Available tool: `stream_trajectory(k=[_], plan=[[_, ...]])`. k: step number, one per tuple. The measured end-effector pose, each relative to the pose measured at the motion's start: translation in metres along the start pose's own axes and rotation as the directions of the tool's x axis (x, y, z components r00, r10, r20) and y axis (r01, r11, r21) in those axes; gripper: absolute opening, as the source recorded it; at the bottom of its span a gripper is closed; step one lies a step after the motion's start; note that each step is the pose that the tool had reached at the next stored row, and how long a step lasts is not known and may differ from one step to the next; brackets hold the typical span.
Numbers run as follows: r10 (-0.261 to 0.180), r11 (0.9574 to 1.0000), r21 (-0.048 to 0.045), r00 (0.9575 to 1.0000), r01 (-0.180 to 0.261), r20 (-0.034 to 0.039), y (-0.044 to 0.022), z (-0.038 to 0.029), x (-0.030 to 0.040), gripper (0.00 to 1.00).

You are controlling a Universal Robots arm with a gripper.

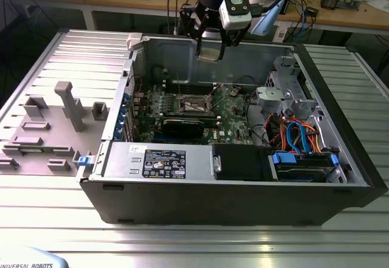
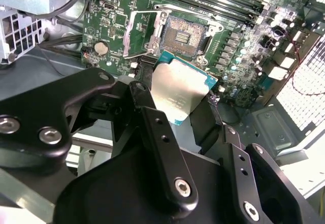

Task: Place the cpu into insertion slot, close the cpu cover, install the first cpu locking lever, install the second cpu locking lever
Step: 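Place the cpu into insertion slot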

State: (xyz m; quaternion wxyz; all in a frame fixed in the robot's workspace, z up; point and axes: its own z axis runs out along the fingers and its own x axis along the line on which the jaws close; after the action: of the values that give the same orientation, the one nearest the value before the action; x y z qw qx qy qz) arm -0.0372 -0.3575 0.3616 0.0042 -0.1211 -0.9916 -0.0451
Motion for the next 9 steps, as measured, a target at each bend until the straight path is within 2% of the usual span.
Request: stream_trajectory(k=[2,9], plan=[[0.013,0.9999,0.0,0.9999,-0.013,0.0012,0.0,0.0,0.0,0.54],[0.018,0.9998,-0.0001,0.9998,-0.018,0.0017,0.0,0.0001,0.0,0.54]])
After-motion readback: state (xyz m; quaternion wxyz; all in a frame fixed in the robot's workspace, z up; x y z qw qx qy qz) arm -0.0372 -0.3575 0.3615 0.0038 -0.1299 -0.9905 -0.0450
